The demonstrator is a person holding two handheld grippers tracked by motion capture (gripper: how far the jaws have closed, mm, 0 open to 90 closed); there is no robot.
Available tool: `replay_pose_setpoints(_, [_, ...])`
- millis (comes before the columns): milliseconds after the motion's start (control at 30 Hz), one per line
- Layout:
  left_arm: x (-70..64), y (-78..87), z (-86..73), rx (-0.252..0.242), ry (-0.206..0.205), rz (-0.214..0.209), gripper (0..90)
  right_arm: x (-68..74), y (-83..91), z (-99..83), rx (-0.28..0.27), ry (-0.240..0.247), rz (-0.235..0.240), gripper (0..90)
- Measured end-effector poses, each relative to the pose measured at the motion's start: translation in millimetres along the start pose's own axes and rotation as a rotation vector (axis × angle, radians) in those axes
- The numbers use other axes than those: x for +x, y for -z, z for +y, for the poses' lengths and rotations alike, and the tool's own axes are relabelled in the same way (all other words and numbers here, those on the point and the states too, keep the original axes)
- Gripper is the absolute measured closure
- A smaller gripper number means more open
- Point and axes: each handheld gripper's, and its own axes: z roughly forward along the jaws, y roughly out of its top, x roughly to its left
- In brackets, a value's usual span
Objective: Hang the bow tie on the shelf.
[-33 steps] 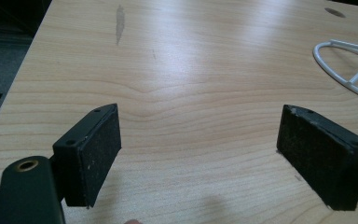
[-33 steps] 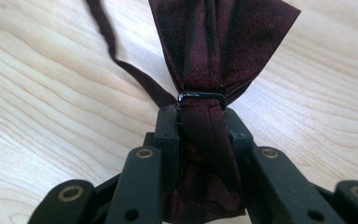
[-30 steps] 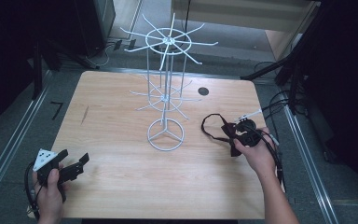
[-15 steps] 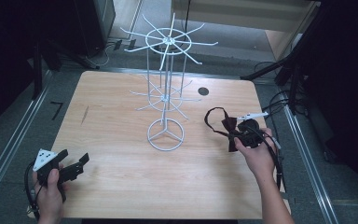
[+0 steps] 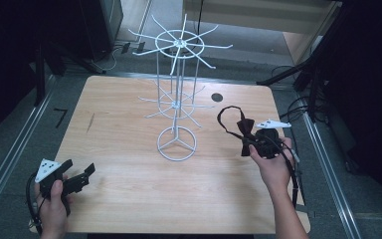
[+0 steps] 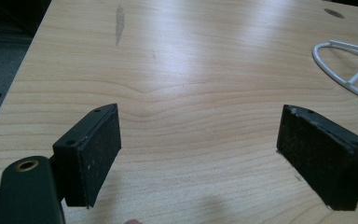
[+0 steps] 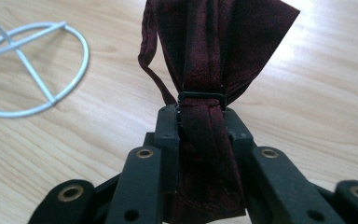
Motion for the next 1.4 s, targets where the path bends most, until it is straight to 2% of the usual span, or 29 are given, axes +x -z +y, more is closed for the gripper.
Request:
replay_pose_setpoints(333, [-0.1,0.0,0.0,0.0,-0.001,0.0,14.5,5.6,12.8,0.9,-0.1,-0.003,-0.014,74.1])
replay_pose_setpoints(867, [0.0,0.0,0.0,-0.001,-0.001,0.0,14.5,21.7,24.1,5.6,-0.205,0.017,-0.031,74.1])
replay_pose_setpoints(1100, [-0.1,0.0,0.0,0.0,-0.001,0.0,14.5,26.4,31.3,4.6,-0.302,-0.027,-0.034,74.1])
replay_pose_setpoints(1167, [-0.1,0.1,0.0,0.0,-0.001,0.0,14.5,26.8,31.9,4.1,-0.311,-0.032,-0.036,74.1])
replay_pose_setpoints(1400, [-0.2,0.0,0.0,-0.001,0.0,0.0,14.5,30.1,36.3,-3.0,-0.394,-0.073,-0.046,74.1])
